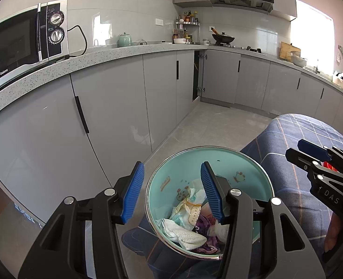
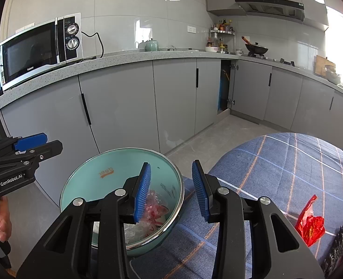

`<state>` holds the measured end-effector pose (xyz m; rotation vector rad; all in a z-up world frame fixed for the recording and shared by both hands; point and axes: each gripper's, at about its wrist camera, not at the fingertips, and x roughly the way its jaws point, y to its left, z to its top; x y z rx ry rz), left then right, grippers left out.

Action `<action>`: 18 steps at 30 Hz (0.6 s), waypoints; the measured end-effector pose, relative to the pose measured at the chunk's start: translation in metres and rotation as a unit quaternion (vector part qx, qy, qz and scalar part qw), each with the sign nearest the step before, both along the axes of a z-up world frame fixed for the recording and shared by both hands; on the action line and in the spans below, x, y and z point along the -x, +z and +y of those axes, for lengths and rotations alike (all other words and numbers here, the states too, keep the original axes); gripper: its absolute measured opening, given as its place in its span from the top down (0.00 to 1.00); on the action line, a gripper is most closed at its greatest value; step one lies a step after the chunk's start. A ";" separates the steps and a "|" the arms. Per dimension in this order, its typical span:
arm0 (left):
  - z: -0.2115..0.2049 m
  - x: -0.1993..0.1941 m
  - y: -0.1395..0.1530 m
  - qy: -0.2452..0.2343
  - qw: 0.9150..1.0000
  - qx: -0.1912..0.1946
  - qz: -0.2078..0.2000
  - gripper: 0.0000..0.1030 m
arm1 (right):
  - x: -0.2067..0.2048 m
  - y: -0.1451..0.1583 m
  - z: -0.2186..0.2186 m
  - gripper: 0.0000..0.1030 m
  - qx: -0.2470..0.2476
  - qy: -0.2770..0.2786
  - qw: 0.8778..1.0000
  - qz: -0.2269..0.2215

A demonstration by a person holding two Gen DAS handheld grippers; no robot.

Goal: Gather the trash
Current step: 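Move both open grippers back toward the remaining trash on the table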

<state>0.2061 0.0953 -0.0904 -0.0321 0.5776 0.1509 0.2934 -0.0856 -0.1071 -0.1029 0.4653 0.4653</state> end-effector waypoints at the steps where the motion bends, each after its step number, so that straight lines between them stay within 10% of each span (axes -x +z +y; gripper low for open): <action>1: 0.000 0.000 0.000 0.000 1.000 0.000 0.000 0.50 | 0.000 0.000 0.000 0.63 0.000 0.000 1.000 0.000; 18: -0.003 0.000 -0.001 -0.002 1.000 -0.003 0.001 0.49 | 0.002 0.002 -0.006 0.63 -0.007 -0.006 1.000 -0.003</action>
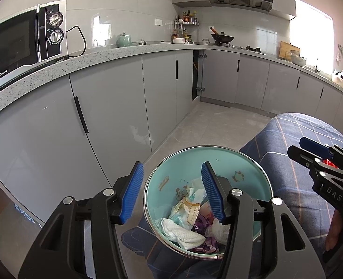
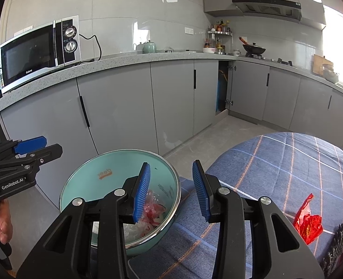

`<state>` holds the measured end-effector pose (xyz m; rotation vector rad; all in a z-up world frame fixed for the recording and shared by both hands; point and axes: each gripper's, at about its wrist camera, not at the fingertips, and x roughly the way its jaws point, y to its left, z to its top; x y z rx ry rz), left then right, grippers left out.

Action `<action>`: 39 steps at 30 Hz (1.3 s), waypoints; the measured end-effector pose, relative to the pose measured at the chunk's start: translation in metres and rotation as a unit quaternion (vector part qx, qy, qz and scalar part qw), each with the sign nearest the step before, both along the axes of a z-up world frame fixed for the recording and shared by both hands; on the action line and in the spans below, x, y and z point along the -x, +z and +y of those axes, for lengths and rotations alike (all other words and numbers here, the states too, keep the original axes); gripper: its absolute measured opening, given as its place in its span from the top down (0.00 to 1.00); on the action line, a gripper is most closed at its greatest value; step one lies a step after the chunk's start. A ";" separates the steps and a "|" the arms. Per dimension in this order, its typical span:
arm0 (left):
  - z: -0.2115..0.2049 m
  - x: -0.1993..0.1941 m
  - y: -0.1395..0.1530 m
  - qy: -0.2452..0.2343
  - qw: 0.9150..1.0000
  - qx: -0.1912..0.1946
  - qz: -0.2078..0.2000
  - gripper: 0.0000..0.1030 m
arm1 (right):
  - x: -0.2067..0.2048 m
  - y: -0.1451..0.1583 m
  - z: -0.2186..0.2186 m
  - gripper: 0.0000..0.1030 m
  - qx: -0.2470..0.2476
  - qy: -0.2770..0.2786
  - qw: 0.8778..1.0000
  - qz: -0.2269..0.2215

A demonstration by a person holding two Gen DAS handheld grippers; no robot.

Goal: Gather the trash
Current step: 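Move both open grippers back toward the remaining trash on the table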

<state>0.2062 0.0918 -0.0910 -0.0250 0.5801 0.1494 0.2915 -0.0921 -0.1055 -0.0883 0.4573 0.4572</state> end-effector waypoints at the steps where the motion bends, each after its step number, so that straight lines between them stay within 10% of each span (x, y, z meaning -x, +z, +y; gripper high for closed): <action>1: -0.001 0.000 0.000 -0.001 1.000 -0.001 0.001 0.49 | 0.001 0.000 0.000 0.63 0.000 0.000 1.000 0.000; 23: -0.038 -0.006 0.006 -0.033 0.999 -0.015 0.002 0.41 | 0.021 0.012 -0.040 0.54 -0.004 -0.037 0.999 -0.013; 39: -0.167 -0.028 -0.001 -0.173 0.984 -0.036 0.012 0.38 | 0.064 0.012 -0.172 0.44 0.003 -0.194 0.981 -0.002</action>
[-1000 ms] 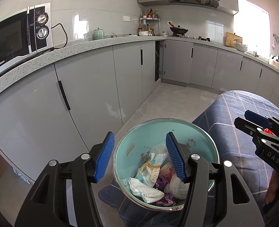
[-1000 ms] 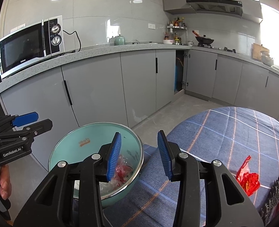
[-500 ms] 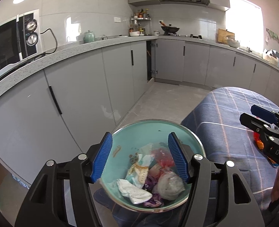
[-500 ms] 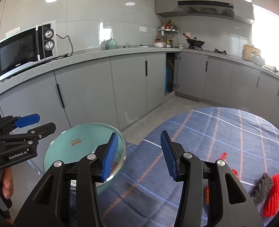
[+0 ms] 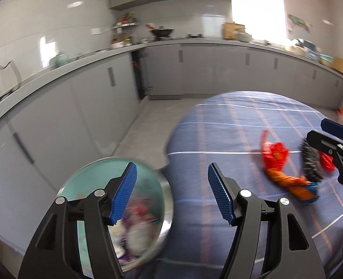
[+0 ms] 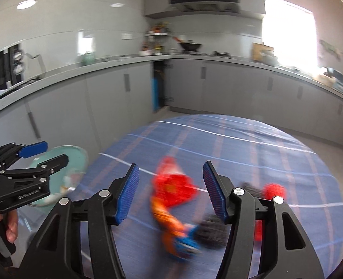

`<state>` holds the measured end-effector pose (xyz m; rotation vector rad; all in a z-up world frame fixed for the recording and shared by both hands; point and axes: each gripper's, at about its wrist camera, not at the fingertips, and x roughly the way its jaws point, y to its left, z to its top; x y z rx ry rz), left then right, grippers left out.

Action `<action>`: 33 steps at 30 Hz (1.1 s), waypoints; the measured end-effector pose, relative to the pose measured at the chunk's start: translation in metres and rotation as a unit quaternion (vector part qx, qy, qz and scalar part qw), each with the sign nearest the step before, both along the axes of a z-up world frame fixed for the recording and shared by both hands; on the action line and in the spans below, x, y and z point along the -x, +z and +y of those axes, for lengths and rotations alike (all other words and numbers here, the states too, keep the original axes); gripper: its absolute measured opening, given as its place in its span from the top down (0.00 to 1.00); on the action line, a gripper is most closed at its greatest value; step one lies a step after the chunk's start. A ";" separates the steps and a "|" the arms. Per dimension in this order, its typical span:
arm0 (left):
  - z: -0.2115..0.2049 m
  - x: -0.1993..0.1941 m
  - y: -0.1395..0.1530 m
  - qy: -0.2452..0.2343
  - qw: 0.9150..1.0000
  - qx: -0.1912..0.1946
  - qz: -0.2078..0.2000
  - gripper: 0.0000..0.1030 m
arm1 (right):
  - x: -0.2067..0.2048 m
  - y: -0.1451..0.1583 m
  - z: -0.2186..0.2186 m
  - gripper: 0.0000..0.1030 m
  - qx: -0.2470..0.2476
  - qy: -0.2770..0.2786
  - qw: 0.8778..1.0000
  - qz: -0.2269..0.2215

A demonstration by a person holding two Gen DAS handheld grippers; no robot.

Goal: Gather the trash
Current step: 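Move both open grippers back toward the remaining trash on the table, then grasp the red mesh net bag with the right gripper while the left grasps the red wrapper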

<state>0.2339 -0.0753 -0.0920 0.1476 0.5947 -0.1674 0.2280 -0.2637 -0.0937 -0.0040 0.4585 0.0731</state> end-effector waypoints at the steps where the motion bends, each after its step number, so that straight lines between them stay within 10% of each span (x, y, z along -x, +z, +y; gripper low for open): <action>1: -0.009 -0.001 0.000 -0.010 1.000 -0.002 0.000 0.38 | 0.003 -0.001 -0.010 0.44 -0.001 -0.013 1.000 0.002; 12: -0.097 -0.010 -0.007 -0.090 0.995 -0.028 0.014 0.32 | 0.016 -0.032 -0.113 0.41 -0.029 -0.155 0.987 0.041; 33: -0.113 -0.003 -0.026 -0.081 0.996 -0.023 0.044 0.28 | 0.020 -0.040 -0.128 0.38 -0.035 -0.173 0.982 0.062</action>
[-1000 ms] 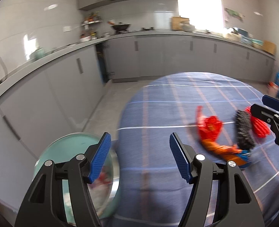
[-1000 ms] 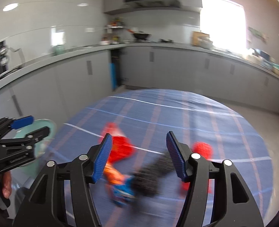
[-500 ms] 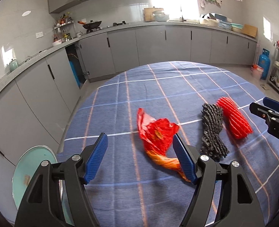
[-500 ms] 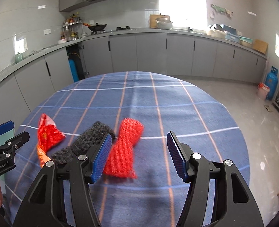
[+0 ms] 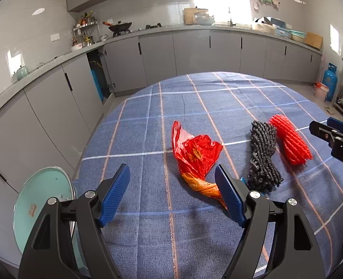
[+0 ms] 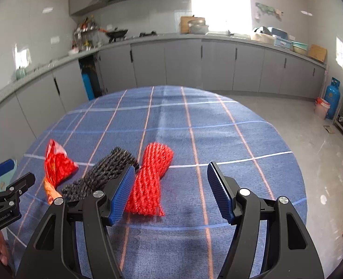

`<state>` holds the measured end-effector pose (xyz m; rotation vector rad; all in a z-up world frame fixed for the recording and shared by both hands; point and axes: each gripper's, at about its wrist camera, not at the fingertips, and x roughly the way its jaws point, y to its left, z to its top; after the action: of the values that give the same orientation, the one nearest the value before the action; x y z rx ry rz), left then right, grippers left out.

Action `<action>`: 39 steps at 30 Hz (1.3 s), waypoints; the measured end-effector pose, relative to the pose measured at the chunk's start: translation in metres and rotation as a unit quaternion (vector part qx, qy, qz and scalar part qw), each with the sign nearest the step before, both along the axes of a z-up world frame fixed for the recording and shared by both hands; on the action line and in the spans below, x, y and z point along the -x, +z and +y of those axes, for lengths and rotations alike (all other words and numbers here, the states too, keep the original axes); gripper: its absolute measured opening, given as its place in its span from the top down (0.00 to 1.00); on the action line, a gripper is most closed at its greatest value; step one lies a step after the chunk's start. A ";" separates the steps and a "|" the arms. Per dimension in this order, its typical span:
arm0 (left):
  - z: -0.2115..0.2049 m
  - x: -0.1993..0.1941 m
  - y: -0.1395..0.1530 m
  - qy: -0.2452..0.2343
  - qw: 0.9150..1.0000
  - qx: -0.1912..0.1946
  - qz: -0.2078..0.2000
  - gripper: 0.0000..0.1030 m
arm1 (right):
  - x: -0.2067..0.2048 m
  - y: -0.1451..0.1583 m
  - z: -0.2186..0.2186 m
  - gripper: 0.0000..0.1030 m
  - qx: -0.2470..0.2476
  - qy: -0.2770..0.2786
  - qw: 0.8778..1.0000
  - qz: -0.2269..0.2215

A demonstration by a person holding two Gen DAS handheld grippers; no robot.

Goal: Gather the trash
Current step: 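Grasp the red mesh net bag with the right gripper while the left grasps the red wrapper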

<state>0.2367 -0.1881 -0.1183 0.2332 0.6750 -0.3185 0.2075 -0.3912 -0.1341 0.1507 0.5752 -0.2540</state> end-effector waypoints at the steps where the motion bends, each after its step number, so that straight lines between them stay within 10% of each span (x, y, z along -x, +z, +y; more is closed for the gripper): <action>1: -0.001 -0.002 -0.002 0.000 1.000 -0.002 0.005 0.28 | -0.002 0.000 0.003 0.38 0.006 0.002 1.000 0.004; 9: -0.007 -0.018 -0.017 0.005 0.999 -0.015 0.036 0.27 | -0.027 -0.015 0.009 0.40 -0.015 0.021 0.998 0.063; 15: -0.014 -0.021 -0.021 -0.006 0.998 -0.027 0.047 0.24 | -0.039 -0.023 0.012 0.72 -0.021 0.041 0.994 0.100; 20: -0.026 -0.017 -0.022 -0.014 0.998 -0.052 0.035 0.26 | -0.037 -0.022 0.017 0.80 -0.014 0.042 0.994 0.097; 23: -0.031 -0.014 -0.023 -0.020 0.997 -0.062 0.030 0.33 | -0.030 -0.018 0.017 0.81 -0.009 0.033 0.996 0.085; 28: -0.031 -0.014 -0.027 -0.054 0.996 -0.051 0.053 0.80 | -0.023 -0.016 0.021 0.81 0.009 0.033 0.996 0.082; 39: -0.006 -0.001 -0.012 -0.054 0.998 -0.009 0.023 0.87 | -0.011 -0.010 0.028 0.81 0.015 0.023 0.998 0.058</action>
<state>0.2372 -0.1940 -0.1306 0.2808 0.7129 -0.4228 0.2189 -0.3635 -0.1440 0.0938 0.6890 -0.2266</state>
